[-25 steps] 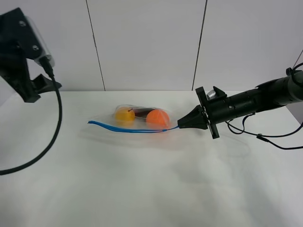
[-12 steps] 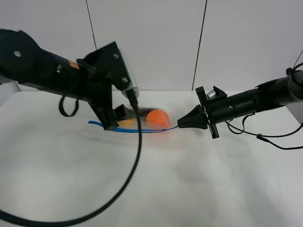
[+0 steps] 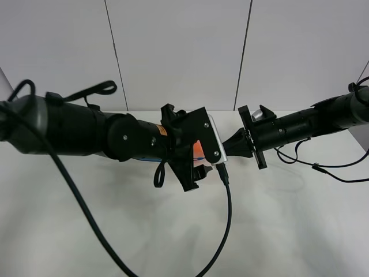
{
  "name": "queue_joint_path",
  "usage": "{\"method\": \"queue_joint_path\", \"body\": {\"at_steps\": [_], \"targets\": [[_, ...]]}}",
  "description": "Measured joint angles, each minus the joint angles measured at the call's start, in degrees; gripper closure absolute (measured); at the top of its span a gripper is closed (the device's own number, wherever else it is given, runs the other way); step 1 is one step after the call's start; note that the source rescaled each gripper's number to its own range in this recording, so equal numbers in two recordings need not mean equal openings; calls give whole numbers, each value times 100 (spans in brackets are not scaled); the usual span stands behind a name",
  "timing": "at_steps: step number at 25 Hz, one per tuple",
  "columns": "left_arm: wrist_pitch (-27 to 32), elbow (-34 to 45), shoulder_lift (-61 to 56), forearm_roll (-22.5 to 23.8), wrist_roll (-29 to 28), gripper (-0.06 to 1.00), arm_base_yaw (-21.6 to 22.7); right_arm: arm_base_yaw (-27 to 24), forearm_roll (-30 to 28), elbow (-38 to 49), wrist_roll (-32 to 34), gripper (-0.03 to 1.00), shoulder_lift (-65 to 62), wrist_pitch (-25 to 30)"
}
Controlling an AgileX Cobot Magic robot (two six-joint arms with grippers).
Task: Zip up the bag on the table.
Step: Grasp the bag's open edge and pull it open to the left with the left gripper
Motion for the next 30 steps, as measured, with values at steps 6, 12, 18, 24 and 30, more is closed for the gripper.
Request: {"method": "queue_joint_path", "body": {"at_steps": [6,12,18,24,30], "targets": [[-775,5,643,-5,0,5,-11,0,0,0,0,97,0,0],[-1132,47,907,-21,-2,38,-11,0,0,0,0,97,0,0],[-1173,60,907,-26,-2,67,-11,0,0,0,7,97,0,0],[-1173,60,907,-26,-2,73,-11,0,0,0,13,97,0,0],[-1173,64,882,-26,-2,82,-11,0,0,0,17,97,0,-13]]}}
